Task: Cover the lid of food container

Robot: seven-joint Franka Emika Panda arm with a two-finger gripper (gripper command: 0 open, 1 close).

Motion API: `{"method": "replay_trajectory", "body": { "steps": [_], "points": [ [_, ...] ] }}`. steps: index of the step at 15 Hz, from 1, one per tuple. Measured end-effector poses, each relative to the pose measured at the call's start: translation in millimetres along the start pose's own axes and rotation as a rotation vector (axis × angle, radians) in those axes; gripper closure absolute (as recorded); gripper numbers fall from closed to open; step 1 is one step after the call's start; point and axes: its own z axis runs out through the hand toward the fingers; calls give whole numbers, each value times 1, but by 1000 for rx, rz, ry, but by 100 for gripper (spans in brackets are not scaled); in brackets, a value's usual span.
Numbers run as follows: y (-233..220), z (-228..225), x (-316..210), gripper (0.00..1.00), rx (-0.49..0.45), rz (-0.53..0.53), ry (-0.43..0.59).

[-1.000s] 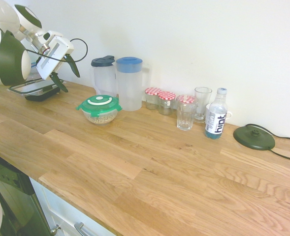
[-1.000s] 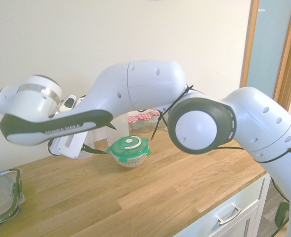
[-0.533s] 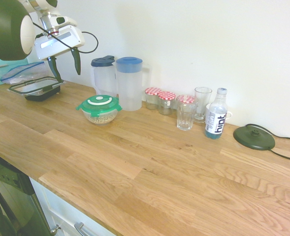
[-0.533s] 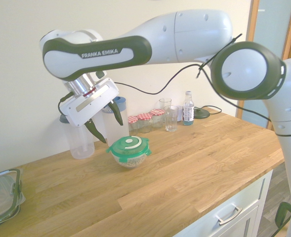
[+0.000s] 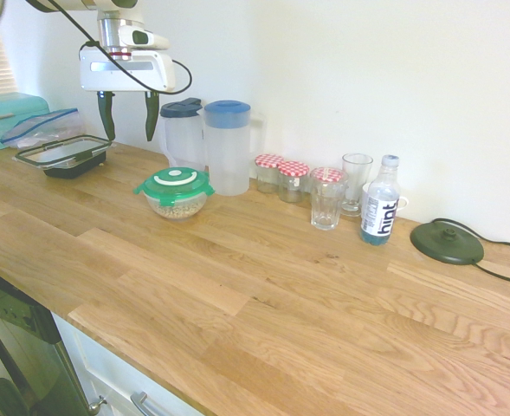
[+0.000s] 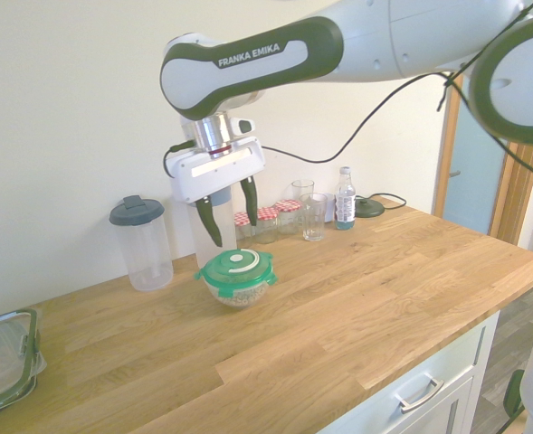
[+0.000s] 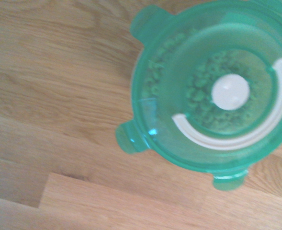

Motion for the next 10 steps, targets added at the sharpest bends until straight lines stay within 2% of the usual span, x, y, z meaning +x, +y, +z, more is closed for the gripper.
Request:
{"method": "replay_trajectory", "body": {
  "steps": [4,10],
  "points": [
    [78,11,-2,0,-10,45,11],
    [201,54,-15,0,31,97,-7]
  ]
}}
